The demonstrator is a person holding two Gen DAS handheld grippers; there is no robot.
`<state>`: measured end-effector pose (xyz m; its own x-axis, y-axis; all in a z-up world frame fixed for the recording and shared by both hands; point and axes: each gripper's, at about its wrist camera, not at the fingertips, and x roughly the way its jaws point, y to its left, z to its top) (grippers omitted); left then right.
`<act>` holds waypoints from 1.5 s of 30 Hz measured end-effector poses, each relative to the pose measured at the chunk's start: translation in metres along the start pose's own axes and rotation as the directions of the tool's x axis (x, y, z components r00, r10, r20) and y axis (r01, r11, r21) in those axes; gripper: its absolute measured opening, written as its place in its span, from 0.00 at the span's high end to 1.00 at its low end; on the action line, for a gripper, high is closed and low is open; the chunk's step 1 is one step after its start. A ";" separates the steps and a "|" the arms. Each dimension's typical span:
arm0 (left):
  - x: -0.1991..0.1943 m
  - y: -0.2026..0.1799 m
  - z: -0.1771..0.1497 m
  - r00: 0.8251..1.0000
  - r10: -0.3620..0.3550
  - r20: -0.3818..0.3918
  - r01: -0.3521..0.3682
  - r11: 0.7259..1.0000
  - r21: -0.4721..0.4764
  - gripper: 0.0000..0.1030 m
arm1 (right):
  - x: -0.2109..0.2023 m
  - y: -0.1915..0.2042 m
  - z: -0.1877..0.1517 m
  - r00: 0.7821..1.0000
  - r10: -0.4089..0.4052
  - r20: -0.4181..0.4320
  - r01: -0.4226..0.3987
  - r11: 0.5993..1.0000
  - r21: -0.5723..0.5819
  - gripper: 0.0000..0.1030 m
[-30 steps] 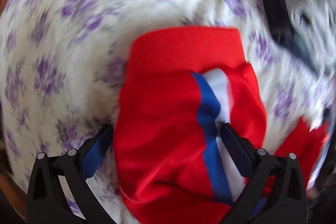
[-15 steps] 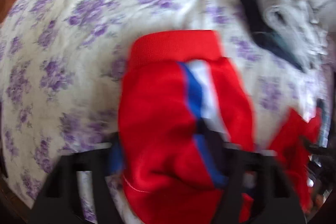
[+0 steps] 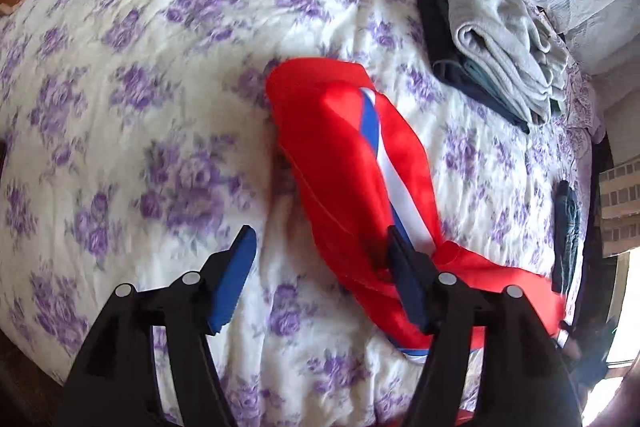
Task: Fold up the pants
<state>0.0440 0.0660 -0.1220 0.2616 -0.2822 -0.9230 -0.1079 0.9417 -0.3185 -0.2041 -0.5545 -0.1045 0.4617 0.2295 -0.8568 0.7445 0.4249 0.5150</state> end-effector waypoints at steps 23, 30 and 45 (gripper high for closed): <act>-0.046 0.044 0.024 0.994 -0.054 0.099 0.065 0.992 -0.112 0.81 | 0.012 0.148 -0.046 0.990 0.103 0.095 -0.075 0.962 -0.264 0.27; -0.073 0.151 -0.033 0.981 0.168 0.094 -0.117 0.910 -0.399 0.73 | 0.048 0.171 -0.051 0.997 0.075 -0.007 -0.073 0.937 -0.343 0.26; -0.105 0.137 0.006 0.928 0.286 0.237 -0.190 0.913 -0.360 0.30 | 0.103 0.190 -0.017 0.995 0.072 -0.065 -0.090 0.929 -0.359 0.30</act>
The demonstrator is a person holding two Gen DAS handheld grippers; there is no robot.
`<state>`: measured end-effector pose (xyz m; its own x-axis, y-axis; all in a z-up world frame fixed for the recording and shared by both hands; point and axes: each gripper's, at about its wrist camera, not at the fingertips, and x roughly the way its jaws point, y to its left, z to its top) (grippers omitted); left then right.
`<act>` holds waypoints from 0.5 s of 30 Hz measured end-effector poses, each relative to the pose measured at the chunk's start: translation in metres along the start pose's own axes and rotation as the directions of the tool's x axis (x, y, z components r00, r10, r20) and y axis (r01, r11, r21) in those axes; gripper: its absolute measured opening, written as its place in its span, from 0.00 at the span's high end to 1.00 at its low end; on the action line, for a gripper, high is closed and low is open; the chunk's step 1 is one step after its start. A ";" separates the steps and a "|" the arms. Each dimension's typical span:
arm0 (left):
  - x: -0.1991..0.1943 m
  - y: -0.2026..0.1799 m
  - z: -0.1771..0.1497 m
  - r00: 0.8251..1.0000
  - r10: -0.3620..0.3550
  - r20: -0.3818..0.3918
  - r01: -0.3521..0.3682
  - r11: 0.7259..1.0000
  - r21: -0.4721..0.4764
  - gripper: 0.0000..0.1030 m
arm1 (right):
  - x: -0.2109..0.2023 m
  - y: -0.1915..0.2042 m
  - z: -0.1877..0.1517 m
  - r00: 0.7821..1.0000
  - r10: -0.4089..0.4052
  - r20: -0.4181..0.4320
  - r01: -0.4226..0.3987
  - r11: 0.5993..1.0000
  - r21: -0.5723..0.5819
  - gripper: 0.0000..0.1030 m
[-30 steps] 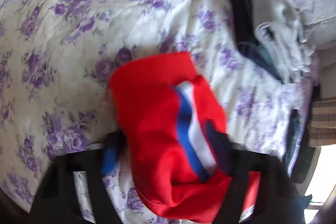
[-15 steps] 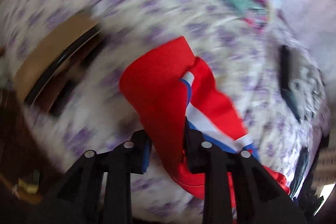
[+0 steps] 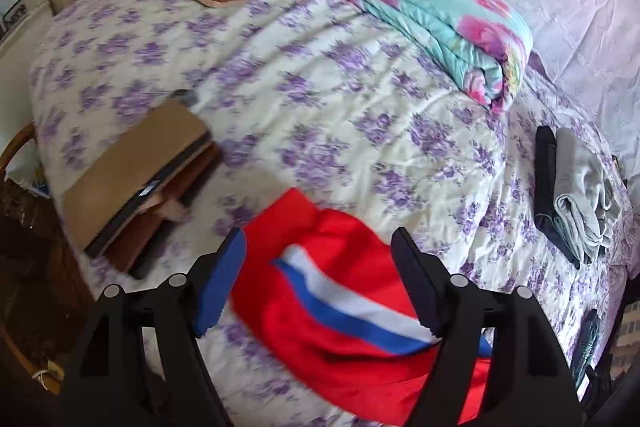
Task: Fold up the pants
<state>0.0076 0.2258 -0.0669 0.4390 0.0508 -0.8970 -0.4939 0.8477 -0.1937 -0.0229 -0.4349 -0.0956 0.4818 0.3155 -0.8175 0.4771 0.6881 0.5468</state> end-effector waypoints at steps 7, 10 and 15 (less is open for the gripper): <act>0.022 -0.018 -0.013 0.997 0.021 -0.077 -0.016 0.998 0.067 0.26 | 0.013 -0.029 -0.074 0.972 -0.016 -0.236 0.017 1.000 0.002 0.38; 0.028 -0.014 -0.020 0.994 0.013 -0.109 -0.007 0.998 0.059 0.23 | 0.002 -0.054 -0.105 0.954 0.012 -0.300 0.020 0.995 0.102 0.43; 0.036 -0.018 -0.017 0.992 0.017 -0.124 -0.008 0.997 0.071 0.22 | -0.019 -0.027 -0.080 0.987 -0.019 -0.162 0.027 0.999 0.046 0.35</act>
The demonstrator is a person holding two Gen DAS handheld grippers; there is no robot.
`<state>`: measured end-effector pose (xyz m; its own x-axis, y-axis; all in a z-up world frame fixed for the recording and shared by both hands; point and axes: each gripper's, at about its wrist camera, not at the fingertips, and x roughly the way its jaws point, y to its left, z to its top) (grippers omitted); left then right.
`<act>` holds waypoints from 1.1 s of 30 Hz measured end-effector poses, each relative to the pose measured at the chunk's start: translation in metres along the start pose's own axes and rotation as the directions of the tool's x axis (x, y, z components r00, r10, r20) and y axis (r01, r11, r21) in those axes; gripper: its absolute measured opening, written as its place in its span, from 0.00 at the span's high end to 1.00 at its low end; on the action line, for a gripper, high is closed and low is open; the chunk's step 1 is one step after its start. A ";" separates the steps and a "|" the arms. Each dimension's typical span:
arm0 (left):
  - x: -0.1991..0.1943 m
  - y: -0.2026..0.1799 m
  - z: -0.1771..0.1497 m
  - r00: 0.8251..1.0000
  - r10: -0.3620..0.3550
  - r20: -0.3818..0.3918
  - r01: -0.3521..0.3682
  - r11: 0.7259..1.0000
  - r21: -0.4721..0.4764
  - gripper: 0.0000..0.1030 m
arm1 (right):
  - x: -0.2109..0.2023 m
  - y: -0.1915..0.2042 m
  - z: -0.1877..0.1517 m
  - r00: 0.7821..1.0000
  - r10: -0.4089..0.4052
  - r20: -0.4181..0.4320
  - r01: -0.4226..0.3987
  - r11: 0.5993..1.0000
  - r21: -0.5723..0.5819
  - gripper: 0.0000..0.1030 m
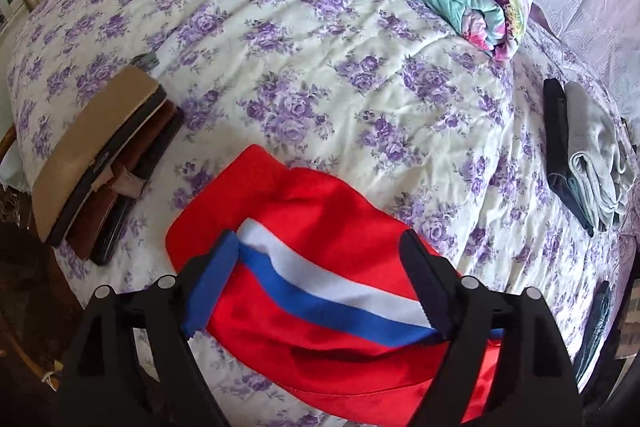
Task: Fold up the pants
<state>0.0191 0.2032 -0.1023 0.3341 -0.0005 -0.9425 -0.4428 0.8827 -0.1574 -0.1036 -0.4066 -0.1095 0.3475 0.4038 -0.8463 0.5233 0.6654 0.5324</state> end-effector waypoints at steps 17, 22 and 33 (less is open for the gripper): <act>0.033 0.022 0.029 0.994 0.054 -0.090 -0.056 0.998 -0.012 0.16 | 0.010 0.068 0.035 0.990 0.002 0.138 0.035 0.963 -0.267 0.87; 0.038 0.017 0.029 0.993 0.064 -0.103 -0.062 0.998 0.024 0.16 | -0.057 0.048 0.015 0.971 -0.064 0.228 0.160 0.887 -0.433 0.87; 0.049 0.009 0.027 0.989 0.070 -0.134 -0.063 0.997 0.054 0.15 | -0.047 -0.036 0.023 0.988 -0.040 0.149 0.050 0.997 -0.066 0.64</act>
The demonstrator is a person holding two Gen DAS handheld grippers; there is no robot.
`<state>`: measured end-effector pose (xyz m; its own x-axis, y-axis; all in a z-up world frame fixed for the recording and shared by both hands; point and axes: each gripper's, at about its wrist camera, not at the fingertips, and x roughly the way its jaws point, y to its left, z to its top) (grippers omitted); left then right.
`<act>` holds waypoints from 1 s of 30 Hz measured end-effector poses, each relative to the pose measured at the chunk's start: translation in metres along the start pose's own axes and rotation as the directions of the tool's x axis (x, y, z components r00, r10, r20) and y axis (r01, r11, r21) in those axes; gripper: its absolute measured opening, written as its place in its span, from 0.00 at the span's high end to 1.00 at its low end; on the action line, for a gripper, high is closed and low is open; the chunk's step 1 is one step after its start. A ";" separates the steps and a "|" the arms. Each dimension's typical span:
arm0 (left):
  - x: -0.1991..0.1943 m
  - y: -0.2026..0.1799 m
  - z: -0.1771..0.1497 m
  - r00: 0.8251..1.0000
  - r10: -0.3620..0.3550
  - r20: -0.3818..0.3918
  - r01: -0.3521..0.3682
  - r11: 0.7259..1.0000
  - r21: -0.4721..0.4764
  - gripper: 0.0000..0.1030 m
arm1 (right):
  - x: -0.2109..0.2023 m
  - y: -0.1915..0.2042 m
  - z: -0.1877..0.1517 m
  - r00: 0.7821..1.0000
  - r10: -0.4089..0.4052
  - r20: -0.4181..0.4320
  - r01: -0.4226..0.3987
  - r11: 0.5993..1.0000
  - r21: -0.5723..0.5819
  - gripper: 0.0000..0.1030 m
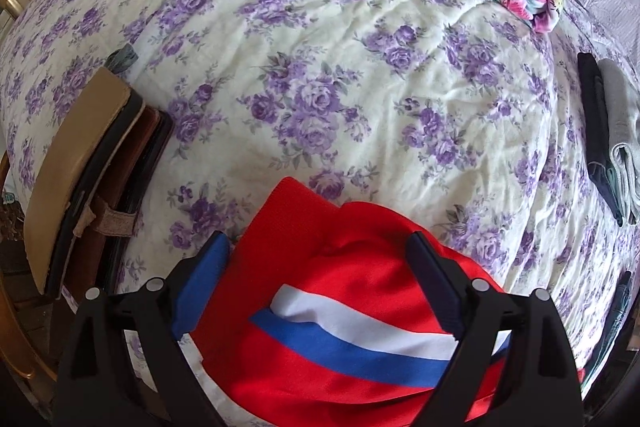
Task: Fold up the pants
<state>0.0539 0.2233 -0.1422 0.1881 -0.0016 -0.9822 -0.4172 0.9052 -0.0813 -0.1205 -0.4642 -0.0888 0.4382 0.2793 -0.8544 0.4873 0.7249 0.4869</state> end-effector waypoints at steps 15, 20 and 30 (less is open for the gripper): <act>-0.001 -0.002 -0.003 1.000 -0.014 0.010 0.014 1.000 -0.004 0.12 | 0.072 0.100 0.013 0.982 -0.036 -0.185 0.030 0.999 -0.038 0.39; 0.004 -0.008 -0.010 1.000 -0.006 0.011 0.006 1.000 0.005 0.10 | 0.114 0.166 -0.017 0.935 -0.327 -0.141 0.215 0.833 -0.510 0.22; 0.005 0.000 -0.010 0.999 -0.049 0.000 0.049 0.999 -0.021 0.08 | 0.054 0.198 -0.024 0.992 -0.105 0.073 0.128 0.788 -0.602 0.94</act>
<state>0.0455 0.2193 -0.1494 0.2083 -0.0458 -0.9770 -0.4265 0.8947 -0.1329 -0.0184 -0.2907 -0.0434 0.4385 0.1546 -0.8854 -0.0143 0.9862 0.1651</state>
